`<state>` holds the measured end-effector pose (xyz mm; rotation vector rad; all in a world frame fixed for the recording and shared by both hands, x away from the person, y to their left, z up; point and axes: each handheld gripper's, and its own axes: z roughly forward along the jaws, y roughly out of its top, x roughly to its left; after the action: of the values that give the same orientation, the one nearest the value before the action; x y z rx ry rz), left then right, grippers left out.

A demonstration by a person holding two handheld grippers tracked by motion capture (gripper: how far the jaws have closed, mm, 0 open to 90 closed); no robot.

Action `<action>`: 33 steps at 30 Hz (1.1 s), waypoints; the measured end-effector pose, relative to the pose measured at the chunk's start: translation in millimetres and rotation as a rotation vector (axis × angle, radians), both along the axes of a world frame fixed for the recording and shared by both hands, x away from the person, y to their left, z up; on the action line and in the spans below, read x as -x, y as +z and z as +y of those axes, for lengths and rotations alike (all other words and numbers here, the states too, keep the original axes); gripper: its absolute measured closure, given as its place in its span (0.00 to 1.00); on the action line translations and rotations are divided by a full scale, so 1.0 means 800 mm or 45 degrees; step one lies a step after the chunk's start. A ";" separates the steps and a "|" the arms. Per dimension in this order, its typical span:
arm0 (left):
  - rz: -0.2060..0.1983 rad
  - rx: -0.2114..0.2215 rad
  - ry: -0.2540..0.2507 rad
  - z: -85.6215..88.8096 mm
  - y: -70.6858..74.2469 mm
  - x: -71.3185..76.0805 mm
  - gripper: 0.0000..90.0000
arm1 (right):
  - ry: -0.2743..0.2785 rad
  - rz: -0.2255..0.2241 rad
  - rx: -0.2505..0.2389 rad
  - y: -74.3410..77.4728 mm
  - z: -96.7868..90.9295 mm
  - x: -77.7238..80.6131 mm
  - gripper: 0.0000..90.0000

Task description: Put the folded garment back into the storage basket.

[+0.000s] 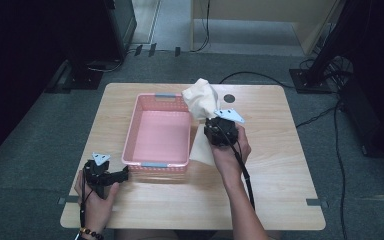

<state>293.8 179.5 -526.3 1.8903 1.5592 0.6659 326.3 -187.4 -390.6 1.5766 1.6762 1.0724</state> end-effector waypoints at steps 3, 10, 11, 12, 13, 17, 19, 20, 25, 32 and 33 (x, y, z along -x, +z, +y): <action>0.001 -0.001 -0.001 0.000 0.000 0.000 0.00 | 0.016 -0.001 0.001 0.002 0.009 -0.002 0.74; 0.003 -0.005 -0.004 0.000 0.000 0.002 0.00 | 0.069 0.011 0.006 0.005 0.041 -0.008 0.74; -0.001 -0.002 -0.004 0.000 0.000 0.003 0.00 | 0.081 0.016 0.004 0.005 0.050 -0.010 0.74; -0.001 0.000 -0.003 -0.001 0.000 0.003 0.00 | 0.091 0.019 0.003 0.005 0.054 -0.011 0.74; -0.001 0.000 -0.003 -0.001 0.000 0.003 0.00 | 0.091 0.019 0.003 0.005 0.054 -0.011 0.74; -0.001 -0.003 -0.007 0.000 0.000 0.007 0.00 | 0.119 0.036 -0.001 0.002 0.074 -0.017 0.74; -0.001 -0.003 -0.011 0.000 0.000 0.008 0.00 | 0.129 0.041 0.001 0.000 0.082 -0.019 0.74; -0.001 -0.003 -0.011 0.000 0.000 0.008 0.00 | 0.129 0.041 0.001 0.000 0.082 -0.019 0.74; 0.000 -0.001 -0.003 0.001 0.000 0.013 0.00 | 0.150 0.067 0.001 -0.006 0.102 -0.024 0.74; 0.001 0.001 -0.001 0.000 0.000 0.013 0.00 | 0.172 0.099 -0.013 -0.014 0.122 -0.031 0.74; 0.001 0.001 -0.002 0.000 0.000 0.013 0.00 | 0.170 0.104 -0.014 -0.016 0.125 -0.032 0.74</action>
<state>283.2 179.9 -526.5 1.8911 1.5585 0.6638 351.9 -87.4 -403.1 1.5524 1.8550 1.0978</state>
